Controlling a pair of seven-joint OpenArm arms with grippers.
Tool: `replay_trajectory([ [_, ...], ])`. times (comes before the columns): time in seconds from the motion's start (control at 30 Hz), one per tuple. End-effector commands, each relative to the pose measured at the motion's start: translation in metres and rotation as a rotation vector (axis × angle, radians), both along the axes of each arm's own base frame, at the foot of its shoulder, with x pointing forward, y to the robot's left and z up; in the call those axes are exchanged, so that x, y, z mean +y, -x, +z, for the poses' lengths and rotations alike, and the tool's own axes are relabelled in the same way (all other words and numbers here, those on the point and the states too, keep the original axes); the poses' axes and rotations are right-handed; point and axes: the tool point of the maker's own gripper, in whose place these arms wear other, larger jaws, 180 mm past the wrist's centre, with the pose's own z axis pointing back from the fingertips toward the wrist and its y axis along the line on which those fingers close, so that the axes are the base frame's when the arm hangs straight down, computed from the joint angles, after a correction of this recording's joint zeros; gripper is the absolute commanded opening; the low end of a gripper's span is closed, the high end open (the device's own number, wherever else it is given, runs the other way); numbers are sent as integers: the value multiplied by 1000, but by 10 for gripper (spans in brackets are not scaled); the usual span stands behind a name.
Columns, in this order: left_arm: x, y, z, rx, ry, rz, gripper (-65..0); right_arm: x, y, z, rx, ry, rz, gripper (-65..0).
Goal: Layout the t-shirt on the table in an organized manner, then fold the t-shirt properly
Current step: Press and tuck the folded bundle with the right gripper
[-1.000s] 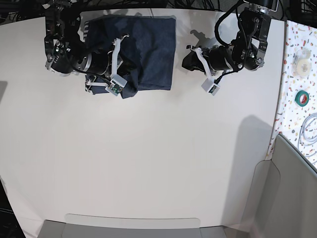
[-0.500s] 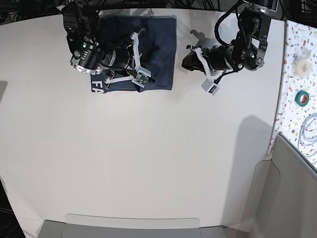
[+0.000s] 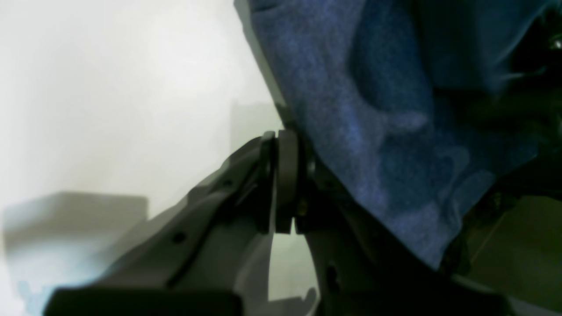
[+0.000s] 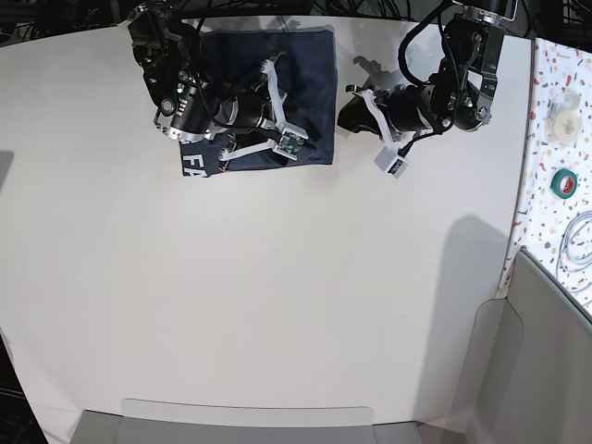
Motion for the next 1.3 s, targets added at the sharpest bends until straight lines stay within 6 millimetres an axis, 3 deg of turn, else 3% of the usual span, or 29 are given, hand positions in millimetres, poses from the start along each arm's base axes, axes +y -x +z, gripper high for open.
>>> replay_trajectory([
  [0.0, 17, 14, -17, 64, -114, -20, -629, 7, -5, 11, -32, -40, 10, -415],
  [0.13, 16, 15, -18, 67, -112, -24, -629, 10, -14, 23, -74, -55, 12, -283],
  [0.23, 16, 15, -18, 67, -112, -24, -629, 10, -26, 41, -121, -95, 2, -263],
  [0.33, 16, 15, -18, 66, -112, -22, -629, -6, -50, 59, -141, -171, -103, -263],
  [0.4, 16, 15, -18, 65, -112, -20, -629, -24, -68, 73, -160, -240, -205, -263],
  [0.47, 16, 15, -18, 65, -112, -20, -629, -55, -87, 84, -187, -283, -323, -264],
  [0.57, 16, 16, -18, 67, -111, -23, -629, -129, -100, 90, -221, -296, -565, -271],
  [0.63, 17, 17, -20, 74, -113, -21, -629, -168, -94, 84, -219, -264, -686, -325],
  [0.67, 17, 18, -23, 80, -112, -17, -629, -183, -92, 84, -226, -247, -722, -390],
  [0.77, 21, 19, -33, 96, -110, 13, -629, -196, -79, 71, -196, -191, -739, -637],
  [0.9, 24, 24, -42, 115, -108, 35, -629, -212, -53, 41, -124, -58, -777, -650],
  [1.0, 24, 23, -41, 112, -108, 35, -629, -208, -40, 23, -78, 6, -775, -650],
  [1.27, 24, 22, -41, 111, -107, 33, -629, -126, -29, 10, -16, -20, -510, -650],
])
